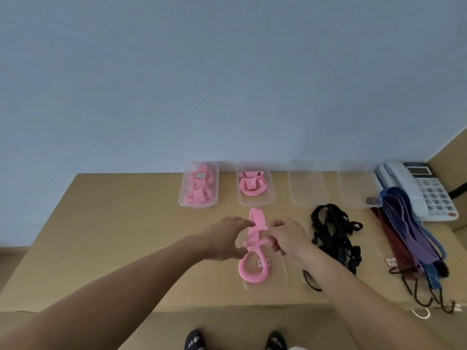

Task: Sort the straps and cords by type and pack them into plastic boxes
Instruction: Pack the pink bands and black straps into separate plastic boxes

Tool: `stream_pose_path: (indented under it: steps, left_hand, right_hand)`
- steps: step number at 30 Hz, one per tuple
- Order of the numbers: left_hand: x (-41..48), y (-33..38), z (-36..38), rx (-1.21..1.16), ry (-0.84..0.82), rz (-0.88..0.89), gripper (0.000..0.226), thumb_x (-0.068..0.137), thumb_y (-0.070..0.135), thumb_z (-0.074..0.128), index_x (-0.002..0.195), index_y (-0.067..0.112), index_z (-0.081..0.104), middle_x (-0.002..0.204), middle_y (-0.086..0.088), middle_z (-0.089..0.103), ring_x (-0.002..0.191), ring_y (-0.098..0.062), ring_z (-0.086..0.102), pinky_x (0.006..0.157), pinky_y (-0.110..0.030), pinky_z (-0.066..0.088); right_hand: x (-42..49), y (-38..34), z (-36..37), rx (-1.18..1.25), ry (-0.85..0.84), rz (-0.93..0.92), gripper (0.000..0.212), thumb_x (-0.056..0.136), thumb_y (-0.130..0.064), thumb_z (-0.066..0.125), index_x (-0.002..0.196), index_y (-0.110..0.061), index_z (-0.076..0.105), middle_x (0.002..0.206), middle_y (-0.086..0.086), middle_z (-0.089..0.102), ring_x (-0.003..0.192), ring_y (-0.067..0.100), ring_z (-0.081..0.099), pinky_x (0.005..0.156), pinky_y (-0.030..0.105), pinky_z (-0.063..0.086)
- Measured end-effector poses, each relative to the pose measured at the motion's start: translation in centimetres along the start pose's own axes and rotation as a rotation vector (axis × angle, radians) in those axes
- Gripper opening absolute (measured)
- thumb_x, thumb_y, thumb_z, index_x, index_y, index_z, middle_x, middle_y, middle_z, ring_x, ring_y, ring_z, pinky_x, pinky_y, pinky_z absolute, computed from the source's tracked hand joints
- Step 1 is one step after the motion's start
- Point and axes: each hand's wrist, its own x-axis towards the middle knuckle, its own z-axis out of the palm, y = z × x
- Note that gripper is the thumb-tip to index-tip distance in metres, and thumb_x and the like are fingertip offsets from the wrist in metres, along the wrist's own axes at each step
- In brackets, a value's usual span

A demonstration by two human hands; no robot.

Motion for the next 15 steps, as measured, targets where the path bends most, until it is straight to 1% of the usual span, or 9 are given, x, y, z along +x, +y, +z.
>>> stream_pose_path:
  steps: [3, 5, 7, 8, 10, 11, 12, 13, 15]
  left_hand:
    - [-0.1, 1.3, -1.8, -0.103, 0.116, 0.012, 0.054, 0.092, 0.035, 0.062, 0.143, 0.026, 0.045, 0.14, 0.006, 0.053, 0.125, -0.014, 0.049, 0.102, -0.028, 0.041]
    - [-0.4, 2.2, -3.4, -0.181, 0.201, 0.038, 0.037, 0.097, 0.027, 0.056, 0.134, 0.021, 0.056, 0.121, 0.007, 0.063, 0.104, -0.01, 0.057, 0.086, -0.017, 0.043]
    - [-0.7, 3.1, -5.2, -0.228, 0.3, 0.057, 0.025, 0.099, 0.022, 0.052, 0.121, 0.018, 0.063, 0.094, 0.013, 0.064, 0.078, 0.004, 0.054, 0.066, -0.009, 0.037]
    - [-0.8, 3.6, -6.0, -0.261, 0.344, 0.063, 0.02, 0.099, 0.02, 0.052, 0.115, 0.016, 0.064, 0.083, 0.017, 0.061, 0.07, 0.007, 0.052, 0.06, -0.009, 0.035]
    - [-0.9, 4.6, -7.7, -0.329, 0.415, 0.058, 0.016, 0.1, 0.022, 0.051, 0.106, 0.015, 0.064, 0.072, 0.017, 0.056, 0.061, 0.008, 0.051, 0.056, -0.013, 0.036]
    - [-0.9, 5.1, -8.4, -0.355, 0.444, 0.055, 0.015, 0.1, 0.024, 0.05, 0.103, 0.016, 0.063, 0.071, 0.015, 0.057, 0.06, 0.006, 0.051, 0.055, -0.015, 0.036]
    - [-0.9, 5.7, -9.1, -0.376, 0.47, 0.06, 0.016, 0.1, 0.025, 0.05, 0.101, 0.015, 0.062, 0.072, 0.012, 0.06, 0.06, 0.003, 0.052, 0.056, -0.019, 0.038]
    - [-0.9, 6.2, -9.7, -0.399, 0.487, 0.066, 0.016, 0.101, 0.024, 0.049, 0.1, 0.014, 0.061, 0.075, 0.009, 0.064, 0.063, -0.001, 0.056, 0.06, -0.026, 0.044]
    - [-1.0, 7.2, -10.8, -0.452, 0.496, 0.073, 0.015, 0.1, 0.021, 0.048, 0.101, 0.014, 0.062, 0.082, 0.001, 0.069, 0.074, -0.015, 0.065, 0.068, -0.039, 0.054]
  right_hand:
    - [-0.7, -3.0, -1.5, 0.188, -0.075, -0.053, 0.007, 0.085, -0.005, 0.059, 0.091, -0.008, 0.06, 0.052, 0.0, 0.059, 0.042, 0.015, 0.051, 0.039, 0.024, 0.035]
    - [-1.5, -4.8, -2.6, 0.253, -0.113, -0.074, 0.005, 0.087, -0.005, 0.059, 0.09, -0.007, 0.062, 0.053, 0.001, 0.056, 0.042, 0.016, 0.049, 0.039, 0.023, 0.033]
    - [-2.4, -6.3, -3.6, 0.186, -0.101, -0.138, 0.008, 0.089, -0.014, 0.06, 0.086, -0.008, 0.064, 0.058, 0.003, 0.058, 0.043, 0.016, 0.05, 0.039, 0.023, 0.034]
    - [-2.8, -6.9, -4.0, 0.095, -0.073, -0.193, 0.016, 0.091, -0.022, 0.06, 0.083, -0.008, 0.064, 0.062, 0.003, 0.059, 0.045, 0.015, 0.051, 0.041, 0.023, 0.036]
    - [-3.6, -7.9, -4.6, -0.101, 0.036, -0.348, 0.034, 0.095, -0.041, 0.053, 0.084, -0.012, 0.067, 0.07, 0.0, 0.062, 0.052, 0.015, 0.054, 0.052, 0.024, 0.042]
    - [-4.1, -8.5, -4.9, -0.144, 0.098, -0.438, 0.036, 0.096, -0.046, 0.05, 0.084, -0.018, 0.069, 0.073, -0.003, 0.063, 0.06, 0.016, 0.057, 0.06, 0.028, 0.044]
    - [-4.6, -9.0, -5.1, -0.121, 0.129, -0.533, 0.032, 0.097, -0.046, 0.049, 0.085, -0.024, 0.069, 0.078, -0.006, 0.066, 0.069, 0.016, 0.061, 0.067, 0.029, 0.046]
    - [-5.1, -9.6, -5.3, -0.07, 0.134, -0.623, 0.025, 0.097, -0.044, 0.051, 0.085, -0.033, 0.069, 0.085, -0.012, 0.068, 0.079, 0.011, 0.063, 0.072, 0.026, 0.047]
    - [-6.2, -10.6, -5.6, -0.017, 0.135, -0.758, 0.017, 0.096, -0.04, 0.054, 0.088, -0.048, 0.068, 0.095, -0.025, 0.068, 0.091, -0.002, 0.062, 0.075, 0.01, 0.046]
